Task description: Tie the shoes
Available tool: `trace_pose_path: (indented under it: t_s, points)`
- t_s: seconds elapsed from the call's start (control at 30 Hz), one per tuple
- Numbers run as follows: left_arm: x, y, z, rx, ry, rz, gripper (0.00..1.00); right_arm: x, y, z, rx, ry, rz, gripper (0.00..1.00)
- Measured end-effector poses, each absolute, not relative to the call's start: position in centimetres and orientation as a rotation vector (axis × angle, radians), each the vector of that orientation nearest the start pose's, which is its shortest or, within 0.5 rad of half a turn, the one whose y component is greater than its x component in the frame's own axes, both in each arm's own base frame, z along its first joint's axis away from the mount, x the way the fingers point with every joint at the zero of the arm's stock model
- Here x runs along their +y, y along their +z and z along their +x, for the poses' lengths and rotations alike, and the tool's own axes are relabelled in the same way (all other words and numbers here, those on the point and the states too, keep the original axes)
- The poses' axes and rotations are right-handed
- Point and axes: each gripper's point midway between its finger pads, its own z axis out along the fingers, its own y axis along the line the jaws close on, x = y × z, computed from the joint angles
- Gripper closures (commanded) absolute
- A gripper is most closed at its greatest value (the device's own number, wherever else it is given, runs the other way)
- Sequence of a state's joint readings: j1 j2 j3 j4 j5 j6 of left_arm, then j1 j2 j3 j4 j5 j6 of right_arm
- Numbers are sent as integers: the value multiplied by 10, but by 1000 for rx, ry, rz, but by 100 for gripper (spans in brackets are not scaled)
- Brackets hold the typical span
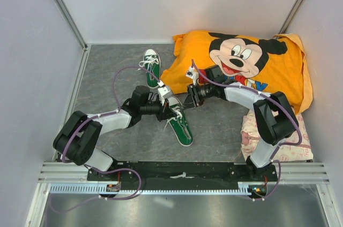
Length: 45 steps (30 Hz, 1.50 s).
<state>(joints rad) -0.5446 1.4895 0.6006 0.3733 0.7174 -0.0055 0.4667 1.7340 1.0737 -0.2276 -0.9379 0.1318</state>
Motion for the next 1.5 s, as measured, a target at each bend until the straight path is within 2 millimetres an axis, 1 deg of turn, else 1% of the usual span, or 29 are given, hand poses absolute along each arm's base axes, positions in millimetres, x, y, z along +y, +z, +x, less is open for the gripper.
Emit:
trace_pose_path:
  t_s: [0.07,0.1,0.17,0.2,0.27,0.5,0.7,0.83,0.9,0.93,0.97,1.03,1.23,1.33,1.37,1.43,1.5]
  points:
    - [-285,87,248,1863,-1068,1001,94,293,110,272,2303,1414,-793,65]
    - [-285,87,248,1858,-1065,1005,94,293,109,274,2308,1417,-782,68]
    - [-285,88,249,1847,-1059,1012,94,296,106,274,2315,1424,-771,70]
    - [-285,88,250,1842,-1057,1014,94,297,105,274,2319,1427,-767,73]
    - [-286,87,251,1836,-1053,1019,94,298,102,275,2329,1426,-755,74]
    - [-286,84,249,1831,-1060,1040,94,303,97,275,2345,1427,-741,67]
    - [-287,83,248,1826,-1064,1052,95,310,90,268,2359,1438,-769,66]
    - [-287,81,247,1831,-1068,1054,95,312,88,267,2364,1435,-772,66]
    - [-288,80,248,1830,-1070,1057,95,311,88,267,2365,1434,-770,72]
    - [-288,80,248,1829,-1070,1058,94,311,88,267,2365,1434,-771,79]
    - [-288,80,248,1828,-1070,1060,94,312,88,267,2366,1436,-769,91]
    - [-289,81,248,1824,-1069,1062,94,312,89,267,2365,1438,-766,100]
    - [-290,82,248,1812,-1065,1072,93,312,89,268,2365,1439,-762,100]
    - [-290,82,249,1809,-1062,1076,86,312,89,269,2367,1424,-757,100]
    - [-290,82,249,1807,-1061,1078,78,311,89,271,2367,1413,-753,100]
    - [-289,81,248,1805,-1055,1086,71,310,91,274,2361,1393,-747,100]
    - [-289,80,248,1802,-1050,1095,68,309,96,277,2341,1375,-745,100]
